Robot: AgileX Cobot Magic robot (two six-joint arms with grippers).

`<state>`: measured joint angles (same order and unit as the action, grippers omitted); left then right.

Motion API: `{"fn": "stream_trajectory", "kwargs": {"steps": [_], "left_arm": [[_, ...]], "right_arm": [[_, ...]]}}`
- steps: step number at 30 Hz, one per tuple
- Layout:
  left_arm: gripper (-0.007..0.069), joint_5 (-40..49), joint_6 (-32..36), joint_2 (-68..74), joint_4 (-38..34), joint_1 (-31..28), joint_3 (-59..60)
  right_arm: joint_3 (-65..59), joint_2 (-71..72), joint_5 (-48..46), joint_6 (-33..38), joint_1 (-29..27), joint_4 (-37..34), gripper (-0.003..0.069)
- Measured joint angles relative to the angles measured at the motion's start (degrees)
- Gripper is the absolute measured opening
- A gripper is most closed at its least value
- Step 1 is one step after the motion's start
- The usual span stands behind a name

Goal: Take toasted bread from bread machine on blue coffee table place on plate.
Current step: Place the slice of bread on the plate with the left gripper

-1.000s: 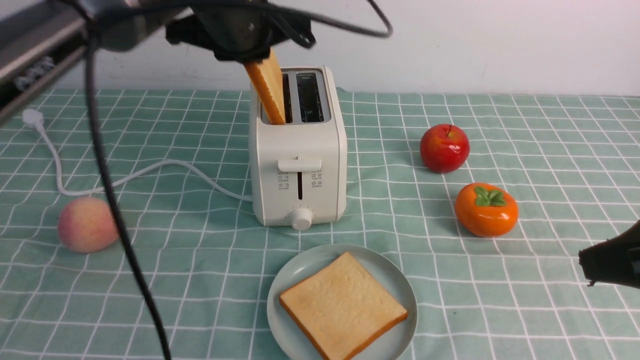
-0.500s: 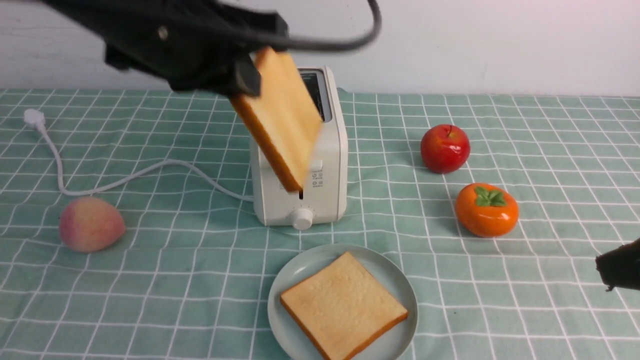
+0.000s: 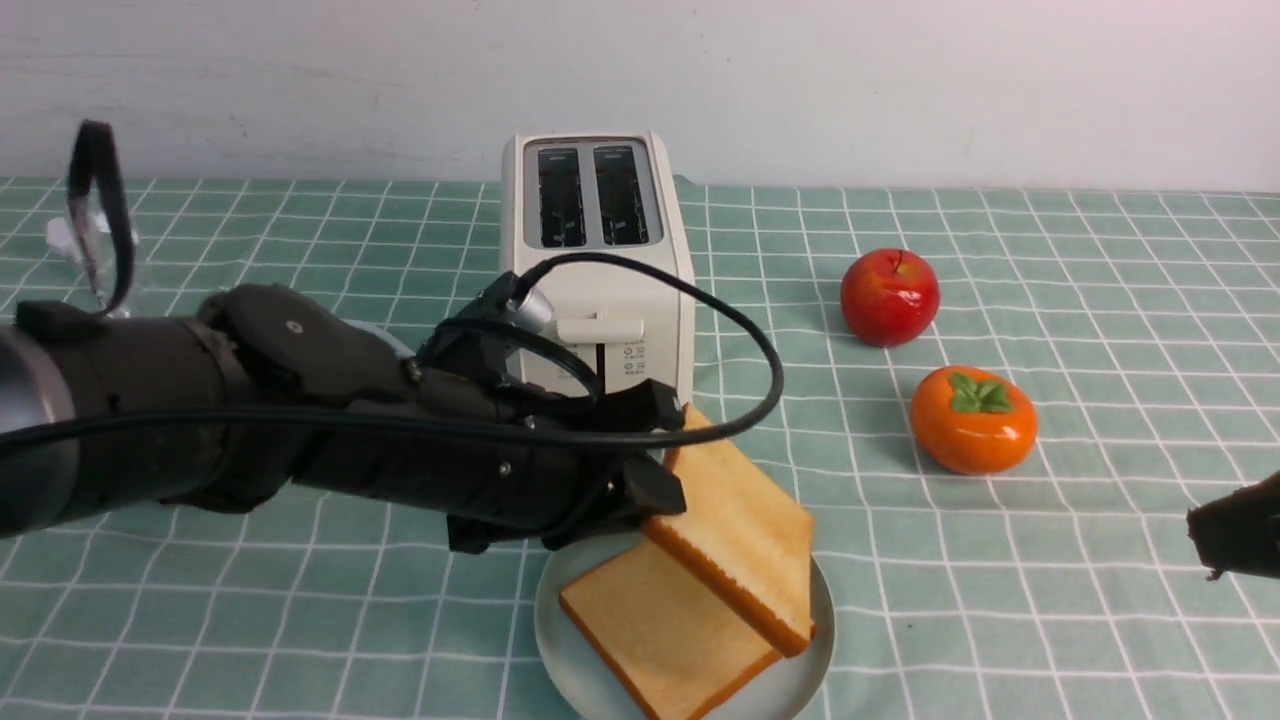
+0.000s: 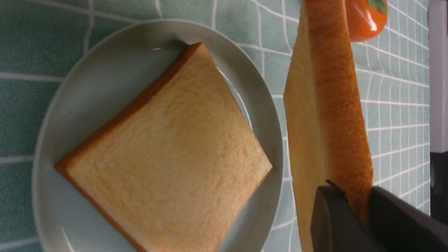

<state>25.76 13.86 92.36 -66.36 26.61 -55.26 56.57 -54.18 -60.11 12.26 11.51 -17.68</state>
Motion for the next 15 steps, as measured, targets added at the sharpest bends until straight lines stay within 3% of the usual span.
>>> {"fn": "stream_trajectory", "kwargs": {"steps": [3, 4, 5, 6, 7, 8, 9, 11, 15], "left_arm": [[0.0257, -0.87, 0.27, 1.61, 2.90, -0.10, 0.00], [0.0340, -1.26, 0.16, 1.61, 5.87, -0.23, 0.00], [0.0340, -1.31, 0.05, 1.61, 6.39, -0.32, 0.00], [0.0427, -1.31, -1.08, 1.55, 10.38, -1.13, 0.00], [0.0439, -1.31, -1.08, 1.55, 10.96, -1.32, 0.00], [0.0548, -0.55, -3.95, 1.13, 16.36, -3.65, -0.15], [0.0597, 0.36, -5.21, 0.72, 18.75, -5.04, -0.43], [0.0647, 4.79, -8.04, -0.66, 23.87, -8.86, -2.06], [0.0649, 14.26, -10.70, -3.76, 27.20, -13.95, -6.03]], "right_arm": [[0.00, 0.00, -0.05, 0.00, 0.00, 0.00, 0.0239], [0.00, 0.00, -0.13, -0.11, 0.00, 0.00, 0.0239], [0.00, 0.00, -0.21, -0.30, 0.00, 0.00, 0.0239], [0.00, 0.00, -0.42, -1.40, 0.00, 0.00, 0.0239], [0.00, 0.00, -0.48, -1.61, 0.00, 0.00, 0.0239], [0.00, 0.00, -0.62, -3.45, 0.00, 0.53, 0.0239], [0.00, 0.00, -0.67, -4.67, 0.00, 1.10, 0.0239], [0.00, 0.00, -0.66, -7.53, 0.00, 3.27, 0.0239], [-0.07, 0.78, -0.55, -13.52, 0.00, 7.46, 0.0232]]}}
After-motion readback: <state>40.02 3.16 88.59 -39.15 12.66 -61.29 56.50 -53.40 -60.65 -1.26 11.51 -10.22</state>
